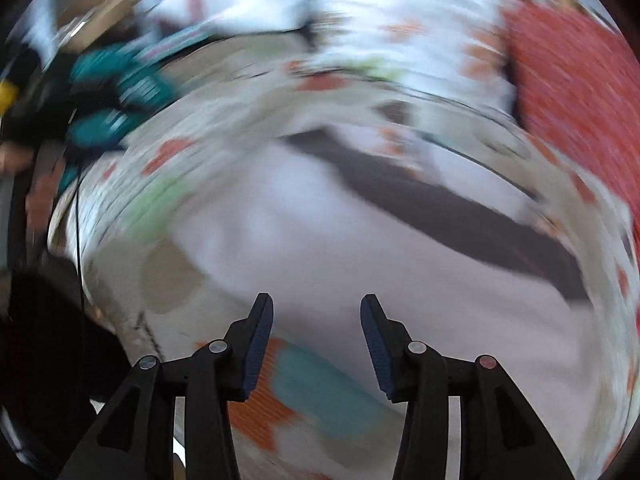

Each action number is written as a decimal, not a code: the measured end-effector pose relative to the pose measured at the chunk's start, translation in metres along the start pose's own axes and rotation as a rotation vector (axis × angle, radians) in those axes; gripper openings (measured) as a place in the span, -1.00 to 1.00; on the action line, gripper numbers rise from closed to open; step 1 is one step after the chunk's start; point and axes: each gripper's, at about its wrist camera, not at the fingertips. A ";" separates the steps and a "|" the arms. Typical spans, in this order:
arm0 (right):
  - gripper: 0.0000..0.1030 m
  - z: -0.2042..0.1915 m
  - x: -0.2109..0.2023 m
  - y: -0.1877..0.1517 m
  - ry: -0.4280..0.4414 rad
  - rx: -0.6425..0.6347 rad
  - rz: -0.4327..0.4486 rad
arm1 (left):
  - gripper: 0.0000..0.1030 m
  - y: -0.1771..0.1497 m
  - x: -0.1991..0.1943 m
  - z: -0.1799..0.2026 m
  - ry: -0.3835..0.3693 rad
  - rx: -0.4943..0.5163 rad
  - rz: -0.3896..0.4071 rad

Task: Fold small clothes

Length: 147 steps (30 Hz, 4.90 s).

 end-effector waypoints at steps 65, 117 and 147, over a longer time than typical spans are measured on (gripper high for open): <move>-0.45 0.228 -0.156 -0.162 -0.306 0.844 0.274 | 0.36 -0.210 0.060 0.247 -0.213 0.685 -0.202; -0.77 0.269 -0.102 -0.121 -0.056 0.742 0.222 | 0.44 -0.269 0.089 0.248 -0.261 0.776 -0.399; -0.46 0.166 -0.090 -0.129 -0.225 0.570 0.182 | 1.00 -0.227 0.006 0.181 0.010 0.605 -0.023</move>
Point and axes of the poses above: each gripper's, at about its wrist camera, not at the fingertips, and x roughly the way its jaws point, z to its right, y to its top
